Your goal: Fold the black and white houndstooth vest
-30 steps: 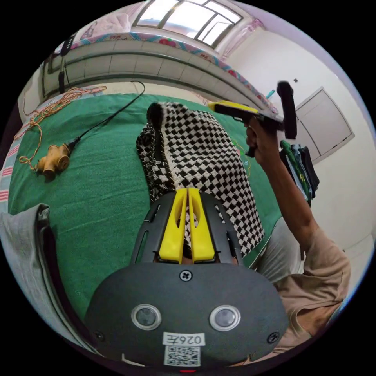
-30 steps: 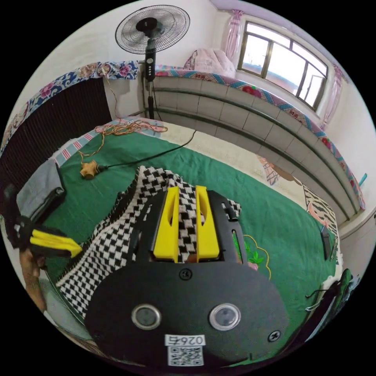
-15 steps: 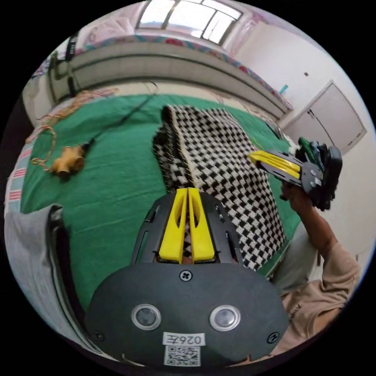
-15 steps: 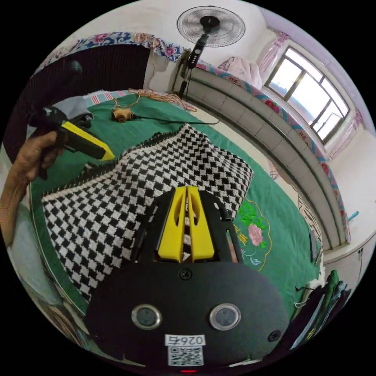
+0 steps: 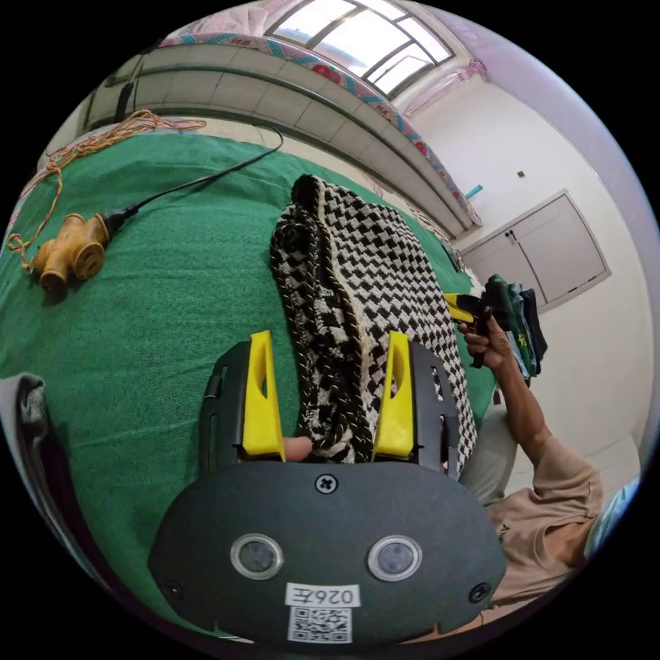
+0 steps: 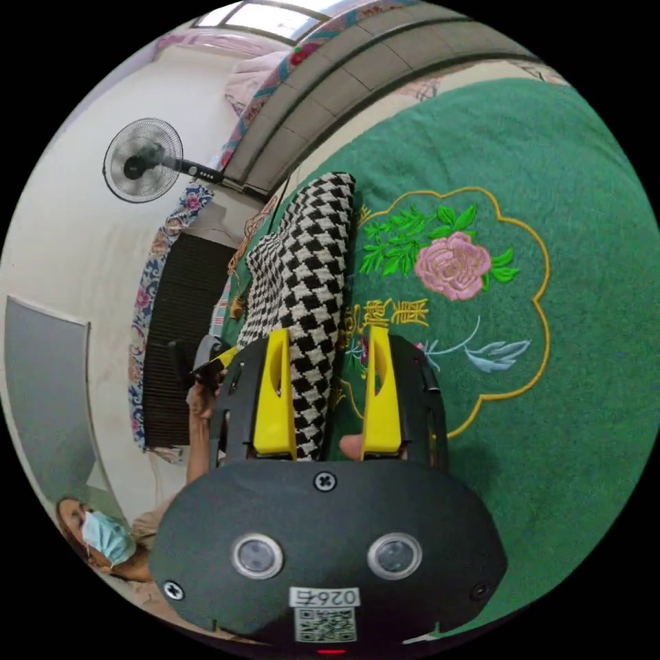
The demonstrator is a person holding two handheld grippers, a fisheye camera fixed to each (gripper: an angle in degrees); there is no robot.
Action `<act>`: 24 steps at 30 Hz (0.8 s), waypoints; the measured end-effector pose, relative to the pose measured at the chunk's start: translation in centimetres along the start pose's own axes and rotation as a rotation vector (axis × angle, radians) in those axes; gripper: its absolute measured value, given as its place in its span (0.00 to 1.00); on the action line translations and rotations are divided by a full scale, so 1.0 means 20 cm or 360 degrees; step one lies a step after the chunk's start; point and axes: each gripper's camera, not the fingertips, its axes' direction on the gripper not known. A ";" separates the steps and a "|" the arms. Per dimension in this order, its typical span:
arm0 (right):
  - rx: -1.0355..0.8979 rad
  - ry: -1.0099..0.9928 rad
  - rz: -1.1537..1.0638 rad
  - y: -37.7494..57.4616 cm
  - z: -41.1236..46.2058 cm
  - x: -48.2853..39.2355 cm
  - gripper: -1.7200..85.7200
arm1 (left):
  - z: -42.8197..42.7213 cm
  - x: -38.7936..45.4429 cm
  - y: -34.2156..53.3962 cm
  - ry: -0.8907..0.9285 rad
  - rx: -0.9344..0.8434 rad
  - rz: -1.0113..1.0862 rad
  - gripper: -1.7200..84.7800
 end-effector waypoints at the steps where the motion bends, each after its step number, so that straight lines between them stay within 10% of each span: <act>1: 0.0000 -0.0053 0.0006 -0.01 0.00 0.02 0.16 | 0.00 0.01 0.02 -0.0065 0.0021 -0.0001 0.25; 17: -0.0042 -0.0350 -0.0133 -0.05 0.04 -0.02 0.22 | -0.14 -0.07 0.09 0.0279 -0.0067 0.0097 0.16; 24: 0.0022 0.0087 -0.0262 0.03 0.24 -0.38 0.14 | -0.22 0.00 0.16 0.0217 -0.0014 0.0089 0.12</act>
